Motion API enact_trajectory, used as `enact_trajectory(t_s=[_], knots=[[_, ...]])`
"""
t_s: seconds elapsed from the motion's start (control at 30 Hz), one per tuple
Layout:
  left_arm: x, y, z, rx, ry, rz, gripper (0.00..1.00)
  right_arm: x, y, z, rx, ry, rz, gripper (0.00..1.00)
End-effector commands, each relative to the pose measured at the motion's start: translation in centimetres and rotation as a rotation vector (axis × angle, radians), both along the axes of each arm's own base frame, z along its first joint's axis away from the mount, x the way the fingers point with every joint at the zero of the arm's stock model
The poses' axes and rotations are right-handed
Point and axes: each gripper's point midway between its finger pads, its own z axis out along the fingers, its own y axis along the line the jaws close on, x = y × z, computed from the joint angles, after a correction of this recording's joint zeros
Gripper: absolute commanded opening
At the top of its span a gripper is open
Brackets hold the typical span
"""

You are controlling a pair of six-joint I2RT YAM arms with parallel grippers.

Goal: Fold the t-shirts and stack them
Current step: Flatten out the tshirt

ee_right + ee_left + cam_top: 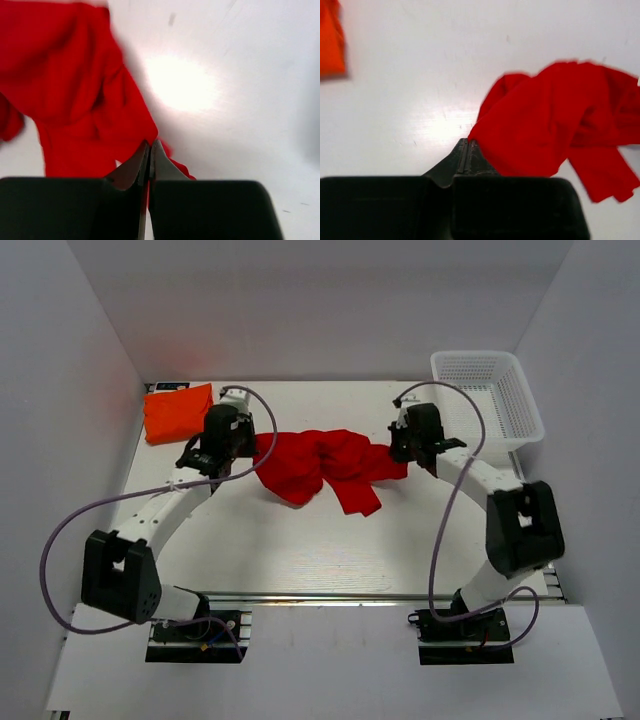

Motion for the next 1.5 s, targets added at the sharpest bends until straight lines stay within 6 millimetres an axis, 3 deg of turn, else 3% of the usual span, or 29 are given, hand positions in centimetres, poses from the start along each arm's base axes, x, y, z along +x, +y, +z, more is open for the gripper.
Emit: enact_trajectory(t_s=[0.0, 0.03, 0.1, 0.13, 0.2, 0.23, 0.27, 0.3, 0.33, 0.43, 0.47, 0.53, 0.57, 0.63, 0.67, 0.7, 0.77, 0.8, 0.87, 0.9, 0.97, 1.0, 1.07, 1.1, 1.2, 1.33, 1.47], knots=[[0.5, 1.8, 8.8, 0.009, -0.212, 0.073, 0.00, 2.4, -1.7, 12.3, 0.048, -0.358, -0.121, 0.00], [0.4, 2.6, 11.2, 0.014, -0.269, 0.111, 0.00, 2.6, -2.3, 14.0, 0.057, -0.400, -0.154, 0.00], [0.1, 3.6, 14.1, 0.009, -0.322, 0.156, 0.00, 2.1, -4.1, 17.9, 0.054, -0.502, -0.231, 0.00], [-0.1, 4.2, 15.4, 0.010, -0.350, 0.191, 0.00, 1.2, -5.0, 21.4, 0.079, -0.584, -0.264, 0.00], [-1.1, 5.0, 18.8, -0.004, -0.423, 0.215, 0.00, 0.6, -7.0, 23.9, 0.052, -0.657, -0.348, 0.00], [-1.4, 6.0, 20.1, 0.004, -0.453, 0.249, 0.00, -0.7, -7.9, 27.5, 0.078, -0.735, -0.380, 0.00], [-1.9, 6.5, 21.1, 0.015, -0.471, 0.262, 0.00, -1.2, -8.5, 28.8, 0.064, -0.775, -0.390, 0.00], [-2.9, 7.1, 23.4, 0.005, -0.523, 0.274, 0.00, -1.6, -9.1, 30.5, 0.060, -0.813, -0.412, 0.00], [-3.4, 7.5, 24.6, 0.008, -0.551, 0.284, 0.00, -3.2, -9.8, 33.3, 0.078, -0.881, -0.425, 0.00], [-5.9, 8.4, 29.0, -0.014, -0.653, 0.290, 0.00, -5.3, -10.9, 37.6, 0.070, -0.985, -0.431, 0.00], [-6.6, 8.7, 30.0, 0.001, -0.679, 0.289, 0.00, -6.6, -11.4, 40.5, 0.088, -1.047, -0.438, 0.00], [-8.2, 8.7, 32.6, -0.020, -0.742, 0.261, 0.00, -8.1, -11.9, 42.7, 0.086, -1.095, -0.433, 0.00], [-9.6, 8.9, 34.4, -0.030, -0.790, 0.245, 0.00, -10.0, -12.6, 45.6, 0.112, -1.161, -0.446, 0.00], [-11.1, 8.4, 36.2, -0.056, -0.841, 0.191, 0.00, -11.0, -12.9, 47.2, 0.096, -1.198, -0.438, 0.00], [-12.2, 8.3, 37.9, -0.067, -0.888, 0.169, 0.00, -13.0, -13.4, 50.1, 0.132, -1.261, -0.442, 0.00], [-13.2, 7.6, 38.9, -0.081, -0.918, 0.117, 0.00, -13.3, -13.3, 50.4, 0.110, -1.263, -0.415, 0.00], [-15.3, 7.6, 41.4, -0.093, -0.979, 0.077, 0.00, -15.7, -13.8, 53.9, 0.142, -1.337, -0.411, 0.00], [-16.5, 7.1, 42.4, -0.103, -1.007, 0.033, 0.00, -16.1, -13.6, 54.1, 0.137, -1.335, -0.390, 0.00], [-18.1, 7.6, 44.2, -0.109, -1.042, 0.031, 0.00, -18.0, -14.1, 56.4, 0.149, -1.393, -0.384, 0.00], [-19.1, 7.7, 44.9, -0.115, -1.062, 0.019, 0.00, -19.9, -14.4, 57.7, 0.153, -1.423, -0.366, 0.00], [-21.0, 8.1, 46.4, -0.127, -1.103, 0.011, 0.00, -21.1, -14.4, 58.5, 0.156, -1.449, -0.345, 0.00], [-21.4, 8.0, 46.6, -0.117, -1.107, -0.002, 0.00, -23.2, -14.8, 60.0, 0.170, -1.496, -0.330, 0.00], [-23.6, 7.9, 47.8, -0.128, -1.154, -0.043, 0.00, -24.6, -14.5, 60.8, 0.163, -1.532, -0.291, 0.00], [-24.0, 7.8, 48.1, -0.129, -1.165, -0.055, 0.00, -26.6, -14.9, 62.2, 0.178, -1.581, -0.278, 0.00], [-27.0, 7.6, 49.4, -0.137, -1.219, -0.115, 0.00, -30.1, -14.8, 63.9, 0.167, -1.662, -0.209, 0.00], [-31.1, 7.4, 50.6, -0.154, -1.283, -0.189, 0.00, -34.2, -14.7, 64.9, 0.164, -1.759, -0.134, 0.00], [-33.4, 7.2, 50.8, -0.163, -1.319, -0.240, 0.00, -36.1, -14.8, 65.2, 0.159, -1.801, -0.108, 0.00]])
